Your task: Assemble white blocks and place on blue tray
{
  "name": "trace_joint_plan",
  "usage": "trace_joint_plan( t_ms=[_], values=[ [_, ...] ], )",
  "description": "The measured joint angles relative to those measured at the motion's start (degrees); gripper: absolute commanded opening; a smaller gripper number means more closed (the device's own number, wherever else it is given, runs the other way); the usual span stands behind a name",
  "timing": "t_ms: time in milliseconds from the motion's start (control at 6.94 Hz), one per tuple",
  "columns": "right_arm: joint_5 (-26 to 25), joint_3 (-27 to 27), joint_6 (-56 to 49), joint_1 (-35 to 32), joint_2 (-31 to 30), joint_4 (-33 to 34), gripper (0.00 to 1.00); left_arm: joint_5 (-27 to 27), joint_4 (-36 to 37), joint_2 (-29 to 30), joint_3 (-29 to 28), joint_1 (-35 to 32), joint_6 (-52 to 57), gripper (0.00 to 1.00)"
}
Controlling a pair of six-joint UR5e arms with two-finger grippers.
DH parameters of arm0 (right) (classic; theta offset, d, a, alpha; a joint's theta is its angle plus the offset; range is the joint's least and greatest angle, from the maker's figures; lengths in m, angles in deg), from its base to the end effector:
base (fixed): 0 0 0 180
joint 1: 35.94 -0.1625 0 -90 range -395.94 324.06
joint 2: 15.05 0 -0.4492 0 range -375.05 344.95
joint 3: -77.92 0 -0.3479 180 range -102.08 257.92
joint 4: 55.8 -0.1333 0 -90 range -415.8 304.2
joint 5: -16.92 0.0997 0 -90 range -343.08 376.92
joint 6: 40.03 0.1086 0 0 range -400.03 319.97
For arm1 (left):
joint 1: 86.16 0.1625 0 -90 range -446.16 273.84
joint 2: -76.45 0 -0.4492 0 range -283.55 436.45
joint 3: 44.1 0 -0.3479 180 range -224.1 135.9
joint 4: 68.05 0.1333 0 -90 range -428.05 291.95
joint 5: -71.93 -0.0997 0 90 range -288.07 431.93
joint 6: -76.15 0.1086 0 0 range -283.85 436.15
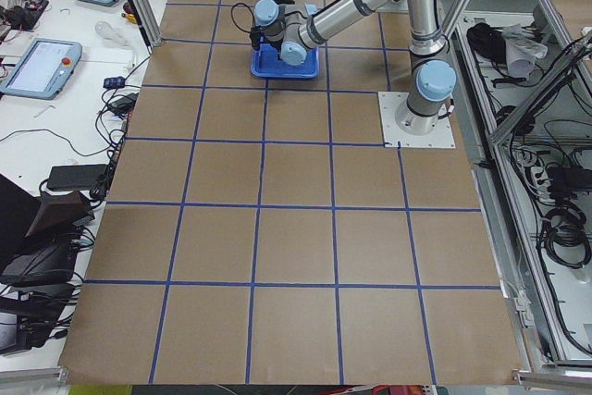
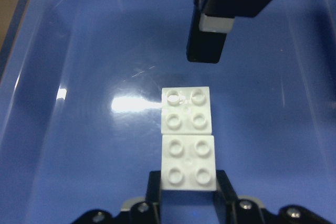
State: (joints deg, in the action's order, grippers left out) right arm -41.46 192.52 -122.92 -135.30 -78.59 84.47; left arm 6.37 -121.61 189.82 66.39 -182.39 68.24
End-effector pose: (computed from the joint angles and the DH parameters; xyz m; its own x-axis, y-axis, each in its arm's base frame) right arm 0.2718 -0.4794 0.2002 0.0572 -0.9953 -0.0786 -0.8550 -0.0082 -0.5185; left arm -0.2331 -0.4927 0.2229 -0.9170 -0.0904 0.3886 -0.0188 0.9827 0.1844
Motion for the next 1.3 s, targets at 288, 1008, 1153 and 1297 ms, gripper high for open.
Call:
trace_joint_plan(
  t_ms=[288, 1008, 1153, 1297],
  values=[
    [0.1, 0.1, 0.1, -0.1, 0.0, -0.1, 0.97, 0.0, 0.0, 0.0, 0.0, -0.1, 0.0, 0.05],
    [-4.7, -1.0, 13.9, 2.2, -5.5, -1.1, 1.0, 0.0, 0.0, 0.0, 0.0, -0.1, 0.1, 0.05],
    [-7.3, -2.1, 21.8, 3.6, -8.2, -3.7, 1.0, -0.3, 0.0, -0.2, -0.1, -0.1, 0.2, 0.08],
    [-9.8, -4.4, 31.5, 5.2, -10.7, -9.3, 1.0, -2.5, 0.0, -1.0, -0.2, -0.1, 0.3, 0.11]
  ],
)
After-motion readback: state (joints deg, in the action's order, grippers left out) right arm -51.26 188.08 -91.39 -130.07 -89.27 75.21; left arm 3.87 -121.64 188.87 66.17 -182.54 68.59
